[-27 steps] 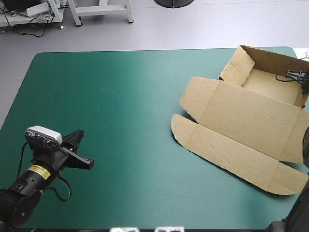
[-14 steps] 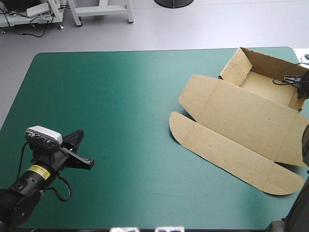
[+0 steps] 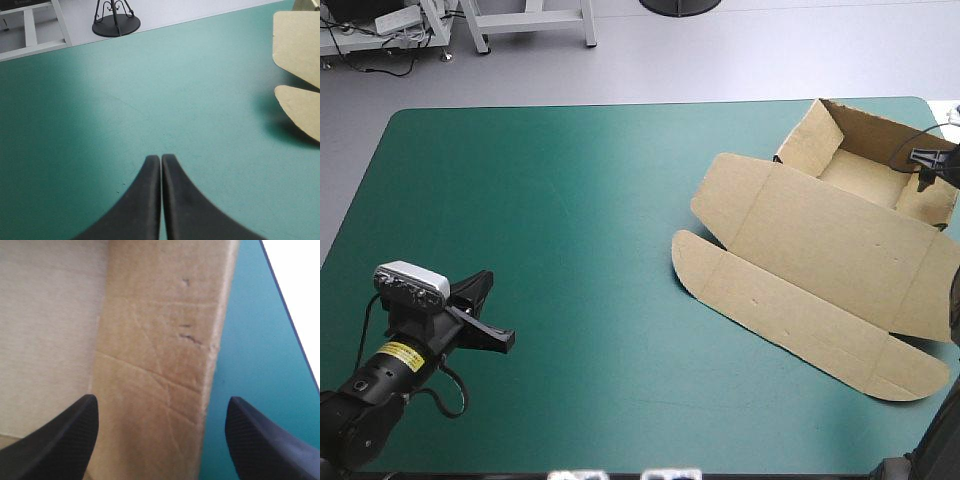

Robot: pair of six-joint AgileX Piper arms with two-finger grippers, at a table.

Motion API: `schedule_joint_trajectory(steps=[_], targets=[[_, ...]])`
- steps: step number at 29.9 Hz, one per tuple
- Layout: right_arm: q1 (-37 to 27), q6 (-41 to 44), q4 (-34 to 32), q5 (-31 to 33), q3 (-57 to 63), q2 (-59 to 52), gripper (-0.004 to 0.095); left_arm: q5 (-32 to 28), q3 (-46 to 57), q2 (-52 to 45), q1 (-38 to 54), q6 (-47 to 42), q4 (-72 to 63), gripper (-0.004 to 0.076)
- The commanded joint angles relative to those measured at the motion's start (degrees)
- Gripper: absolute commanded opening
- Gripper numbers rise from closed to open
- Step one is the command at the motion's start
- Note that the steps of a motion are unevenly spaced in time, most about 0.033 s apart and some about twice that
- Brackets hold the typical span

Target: Fold the box

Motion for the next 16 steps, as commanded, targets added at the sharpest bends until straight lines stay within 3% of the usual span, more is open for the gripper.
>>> schedule_joint_trajectory(steps=[1, 3, 4, 7, 11, 16], targets=[[-1.4, -0.5, 6.0, 0.8, -1.7, -9.0, 0.0617, -3.8, -1.6, -0.1, -0.3, 0.1, 0.0, -0.0006], [-1.4, -1.3, 9.6, 0.8, -1.5, -11.9, 0.0473, -3.9, -1.6, -0.1, -0.3, 0.3, 0.0, -0.0006], [-1.1, -2.9, 13.1, 0.8, -1.2, -14.3, 0.0318, -4.1, -1.6, -0.1, -0.3, 0.4, 0.0, -0.0006], [0.7, -9.4, 21.5, 0.8, 0.4, -20.4, -0.0025, -4.1, -1.6, -0.1, -0.3, 0.4, 0.0, -0.0006], [7.2, -13.9, 26.1, 0.8, 4.6, -28.7, -0.0002, -4.1, -1.6, -0.2, -0.3, 0.4, -0.1, -0.0006], [22.3, -19.0, 25.3, -3.6, 16.5, -39.0, -0.0002, -4.2, -1.6, -0.9, -0.3, 1.8, 0.0, -0.0006]])
